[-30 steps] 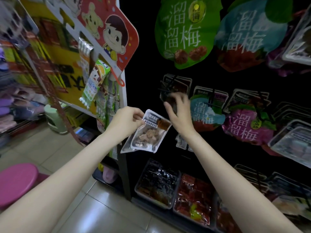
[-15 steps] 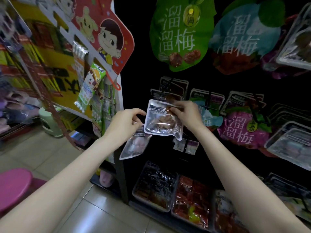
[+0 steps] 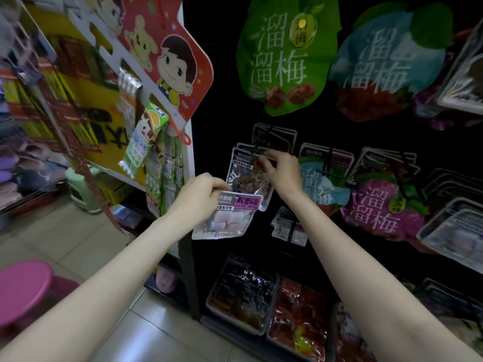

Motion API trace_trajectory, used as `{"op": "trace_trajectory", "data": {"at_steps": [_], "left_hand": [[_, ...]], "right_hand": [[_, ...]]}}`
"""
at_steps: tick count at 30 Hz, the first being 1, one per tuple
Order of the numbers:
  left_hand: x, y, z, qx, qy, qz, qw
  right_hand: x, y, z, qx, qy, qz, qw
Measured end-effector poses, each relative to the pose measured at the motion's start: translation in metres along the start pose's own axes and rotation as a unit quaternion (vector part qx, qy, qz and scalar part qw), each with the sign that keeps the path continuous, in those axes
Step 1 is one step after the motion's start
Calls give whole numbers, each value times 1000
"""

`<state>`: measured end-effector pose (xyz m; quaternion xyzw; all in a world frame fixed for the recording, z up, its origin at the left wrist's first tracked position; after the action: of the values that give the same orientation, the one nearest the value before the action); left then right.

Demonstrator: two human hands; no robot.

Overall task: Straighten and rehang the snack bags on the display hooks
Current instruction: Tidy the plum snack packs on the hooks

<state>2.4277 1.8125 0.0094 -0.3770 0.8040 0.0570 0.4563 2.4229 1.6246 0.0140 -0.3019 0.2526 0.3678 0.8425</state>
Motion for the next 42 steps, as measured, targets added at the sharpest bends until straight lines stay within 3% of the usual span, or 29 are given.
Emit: {"op": "trace_trajectory", "data": {"at_steps": [5, 11, 16, 18, 21, 23, 25, 27, 30, 33, 38, 42], "left_hand": [[5, -1, 5, -6, 22, 6, 1000], [9, -9, 9, -18, 36, -11, 999], [12, -22, 17, -37, 77, -28, 996], [11, -25, 20, -56, 111, -47, 991], [10, -32, 24, -65, 126, -75, 987], [11, -38, 26, -72, 125, -88, 986], [15, -46, 27, -77, 157, -105, 979], [16, -53, 25, -74, 166, -128, 975], [6, -60, 12, -18, 24, -188, 982], [11, -60, -3, 73, -83, -198, 974], [51, -59, -8, 177, -128, -92, 972], [57, -63, -10, 160, -102, -70, 979]], "right_hand": [[-5, -6, -6, 36, -30, -16, 999], [-5, -12, 0, 40, 29, 23, 999], [-3, -20, 0, 39, 156, 3, 987], [-10, -21, -3, 33, 126, -25, 991], [-27, -2, -2, -16, -11, -54, 998], [-18, 16, -3, -11, -83, 45, 996], [3, 29, -9, 18, -83, 171, 982], [9, 28, -19, 27, -87, 177, 980], [0, 14, -26, 57, -130, 100, 985], [-4, 0, -22, 68, -123, 57, 988], [-8, -12, -28, 90, -70, 34, 993], [-5, -13, -29, 86, -61, 40, 994]]}}
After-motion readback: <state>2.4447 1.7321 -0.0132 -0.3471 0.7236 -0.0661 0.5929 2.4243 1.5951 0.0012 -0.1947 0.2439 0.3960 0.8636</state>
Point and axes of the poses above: each hand's wrist, its own y-axis away from the middle knuckle, its own x-axis out of the palm, z = x × y, the point moved 9 cm from there along -y, towards the middle knuckle, and after that the axes turned 12 degrees about x, right-handed, at the moved point
